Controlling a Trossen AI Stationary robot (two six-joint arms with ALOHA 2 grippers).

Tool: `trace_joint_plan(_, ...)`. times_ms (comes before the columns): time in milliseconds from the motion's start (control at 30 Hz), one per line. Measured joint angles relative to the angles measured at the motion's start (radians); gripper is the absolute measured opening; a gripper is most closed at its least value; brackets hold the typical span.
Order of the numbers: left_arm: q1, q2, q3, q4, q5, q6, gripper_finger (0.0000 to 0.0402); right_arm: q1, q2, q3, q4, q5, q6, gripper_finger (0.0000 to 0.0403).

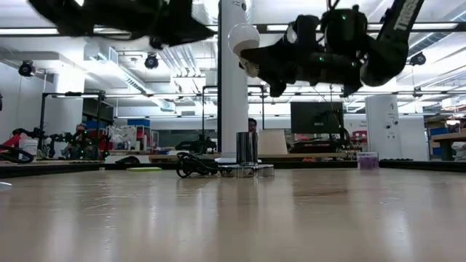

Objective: Screw lightbulb
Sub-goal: Insert the lightbulb into the lamp

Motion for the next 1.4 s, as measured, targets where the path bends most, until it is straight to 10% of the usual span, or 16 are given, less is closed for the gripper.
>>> trace_joint_plan(500,0.037,0.032,-0.031,0.076,0.069,0.054,0.0155,-0.004,0.381,0.003,0.315,0.120,-0.053,0.0113)
trace_joint_plan(900,0.125,0.034,-0.055,0.067,0.301,0.100,0.0155,-0.018,0.370,0.007,0.318,0.200,-0.143,0.0113)
trace_joint_plan(1400,0.138,0.034,-0.055,-0.162,0.303,0.048,0.0155,-0.022,0.376,0.003,0.304,0.216,-0.172,0.0113)
